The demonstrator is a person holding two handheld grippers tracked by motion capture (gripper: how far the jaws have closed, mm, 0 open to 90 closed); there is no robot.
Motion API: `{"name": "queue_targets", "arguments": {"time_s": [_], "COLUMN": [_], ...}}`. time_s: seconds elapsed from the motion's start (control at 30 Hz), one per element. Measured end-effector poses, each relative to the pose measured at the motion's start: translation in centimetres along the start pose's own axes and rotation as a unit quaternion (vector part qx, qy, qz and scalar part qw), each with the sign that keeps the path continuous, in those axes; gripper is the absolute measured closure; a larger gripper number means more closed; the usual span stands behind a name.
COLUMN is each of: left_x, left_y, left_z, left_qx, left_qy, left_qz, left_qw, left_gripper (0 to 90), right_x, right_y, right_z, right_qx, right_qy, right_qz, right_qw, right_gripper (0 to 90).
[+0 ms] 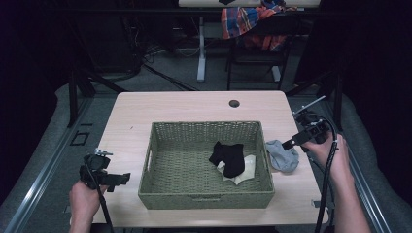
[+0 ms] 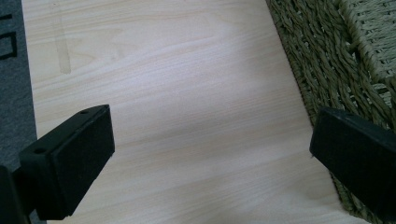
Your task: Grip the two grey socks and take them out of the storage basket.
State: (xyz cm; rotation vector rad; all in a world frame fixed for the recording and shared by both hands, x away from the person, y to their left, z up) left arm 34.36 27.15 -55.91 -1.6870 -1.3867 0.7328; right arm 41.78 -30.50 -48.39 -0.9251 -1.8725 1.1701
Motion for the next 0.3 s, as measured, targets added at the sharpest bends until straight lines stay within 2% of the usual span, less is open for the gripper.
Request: {"name": "queue_targets", "arguments": {"time_s": [0.2, 0.3], "left_x": [0.0, 0.0], "left_y": [0.0, 0.0], "left_z": [0.0, 0.0], "left_qx": [0.001, 0.001], "left_qy": [0.000, 0.000], "left_qz": [0.001, 0.000], "left_qw": [1.0000, 1.0000], "left_gripper": [0.1, 0.1], "right_x": [1.8, 2.2], "right_y": [-1.2, -1.4], "right_z": [-0.2, -0.3], "right_qx": [-0.005, -0.006], "right_qy": [-0.025, -0.032], "right_qz": [-0.002, 0.000], "right_qw": [0.9997, 0.9995], "right_gripper": [13.7, 13.7]}}
Point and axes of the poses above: each handheld gripper's, and its own axes: y roughly forward along the jaws, z roughly out of its underside, x roughly to its left, the point moved 7 cm from there along y, roughly forward along the jaws, and after that the axes turned 6 degrees about -z, right-handed, at the moved point
